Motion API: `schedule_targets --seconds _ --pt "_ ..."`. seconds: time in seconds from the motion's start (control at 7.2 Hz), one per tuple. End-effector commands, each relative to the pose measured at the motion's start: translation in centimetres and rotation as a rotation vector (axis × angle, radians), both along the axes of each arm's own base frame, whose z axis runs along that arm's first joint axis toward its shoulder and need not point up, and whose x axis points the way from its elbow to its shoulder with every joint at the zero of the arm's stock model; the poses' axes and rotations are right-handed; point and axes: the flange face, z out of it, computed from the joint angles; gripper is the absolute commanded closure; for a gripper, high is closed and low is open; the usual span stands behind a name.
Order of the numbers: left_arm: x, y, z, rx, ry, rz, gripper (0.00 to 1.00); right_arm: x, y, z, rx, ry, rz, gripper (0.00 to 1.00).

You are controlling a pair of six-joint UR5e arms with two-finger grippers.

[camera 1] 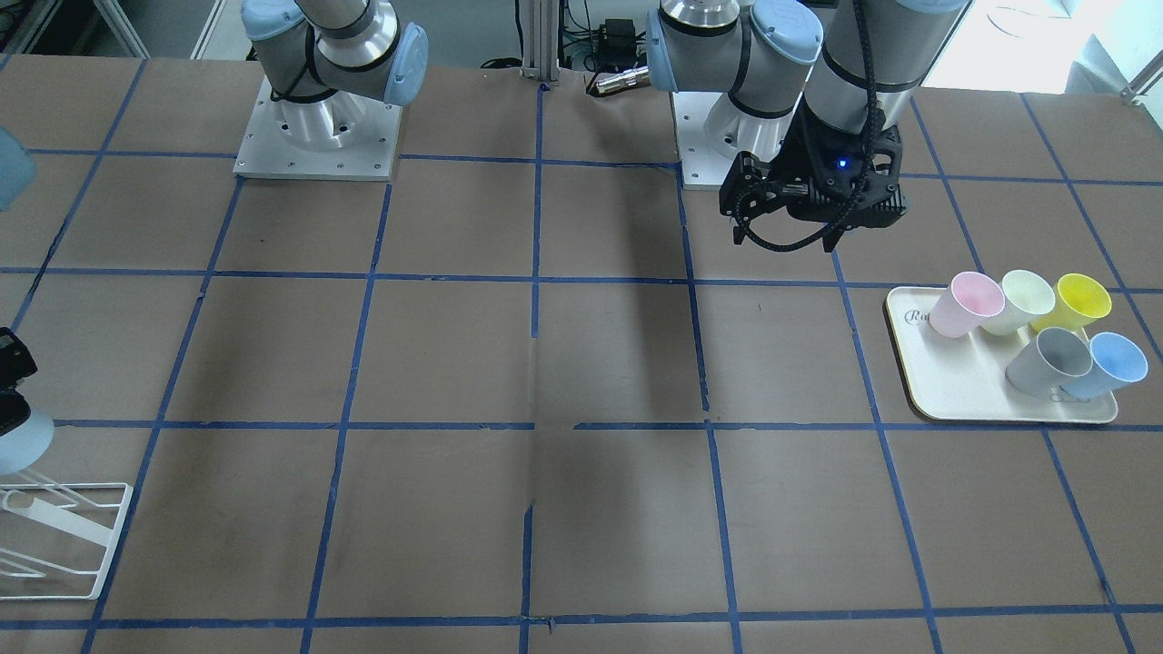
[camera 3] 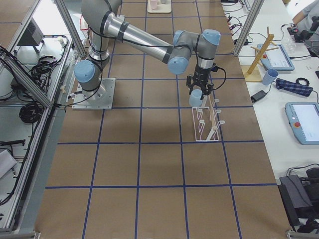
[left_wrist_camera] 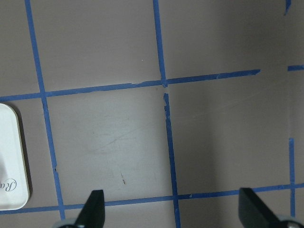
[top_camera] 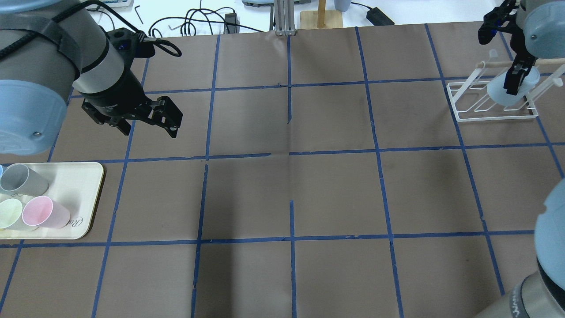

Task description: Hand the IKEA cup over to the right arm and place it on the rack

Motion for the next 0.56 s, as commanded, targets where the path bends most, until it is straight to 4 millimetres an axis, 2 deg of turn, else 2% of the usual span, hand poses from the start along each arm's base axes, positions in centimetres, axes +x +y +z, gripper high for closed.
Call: schedule_targets --seconds 0.0,0.14,0.28,0.42 --pt "0.02 0.0 0.01 0.0 0.002 0.001 0.0 -0.09 -0.61 -1.25 -0.003 -0.004 0.002 0.47" --pt "0.09 -0.02 0.01 0.0 0.002 0.003 0.0 -0.22 -1.14 -2.16 -0.007 -0.007 0.007 0.22" --pt "0.02 0.06 0.07 0.0 0.002 0.001 0.0 -0.22 -1.22 -2.06 -0.015 -0.008 0.004 0.2" --pt "0.02 -0.03 -0.07 0.003 0.002 0.006 0.0 -0.04 -1.26 -1.71 -0.022 -0.005 0.003 0.0"
